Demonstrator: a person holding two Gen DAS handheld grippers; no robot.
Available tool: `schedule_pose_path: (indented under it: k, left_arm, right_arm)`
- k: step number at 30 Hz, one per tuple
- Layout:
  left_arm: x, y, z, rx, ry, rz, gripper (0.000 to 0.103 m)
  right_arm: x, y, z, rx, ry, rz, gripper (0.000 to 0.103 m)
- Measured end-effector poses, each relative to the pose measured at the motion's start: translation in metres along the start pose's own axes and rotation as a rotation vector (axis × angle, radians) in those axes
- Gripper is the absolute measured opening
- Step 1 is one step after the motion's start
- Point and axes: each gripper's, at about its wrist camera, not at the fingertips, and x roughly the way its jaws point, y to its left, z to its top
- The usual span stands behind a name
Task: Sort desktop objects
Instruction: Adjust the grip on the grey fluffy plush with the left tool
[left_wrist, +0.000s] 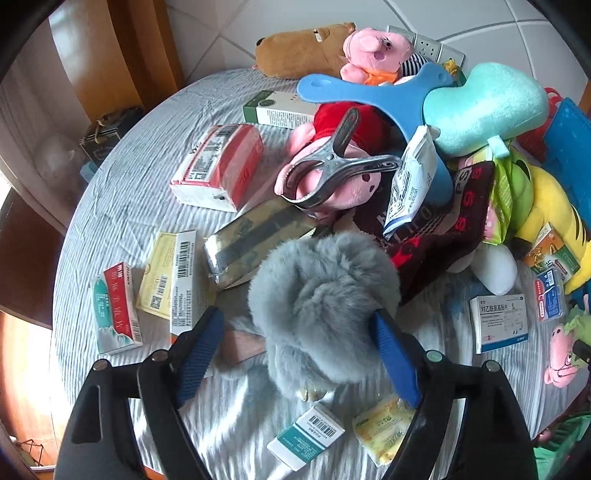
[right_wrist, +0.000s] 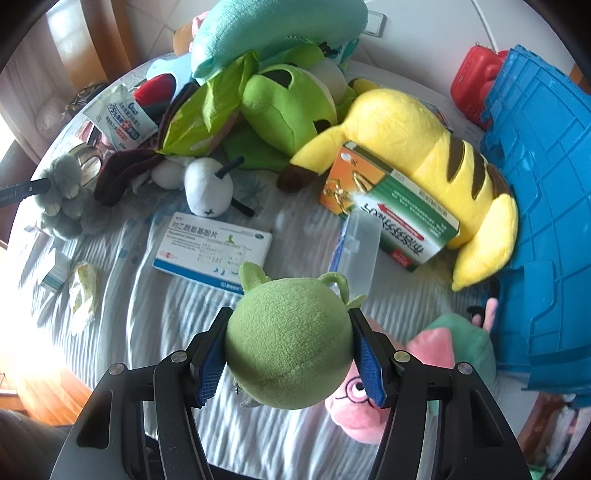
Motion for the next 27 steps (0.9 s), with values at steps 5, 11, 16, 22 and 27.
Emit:
schedule_pose_path:
  k: [5,11,16,22,27]
  left_arm:
    - [0.020,-0.003,0.006,0.002,0.020,-0.008,0.083]
    - [0.065,-0.002,0.017,-0.031,0.059,0.005,0.085]
    - [0.071,-0.003,0.021,-0.027,0.062,0.029,0.033]
    - [0.054,-0.001,0.020,-0.015,0.036,0.021,0.031]
    - [0.029,-0.002,0.020,-0.011,-0.005,0.000,0.031]
  right_arm:
    - [0.003,-0.003,-0.003,0.006,0.014,-0.007,0.060]
    - [0.006,-0.004,-0.004,0.007,0.031,-0.015,0.060]
    - [0.008,-0.002,-0.004,0.005,0.045,-0.020,0.061]
    - [0.008,-0.001,-0.001,0.010,0.043,-0.018,0.061]
    - [-0.001,0.002,0.004,0.011,0.016,-0.016,0.060]
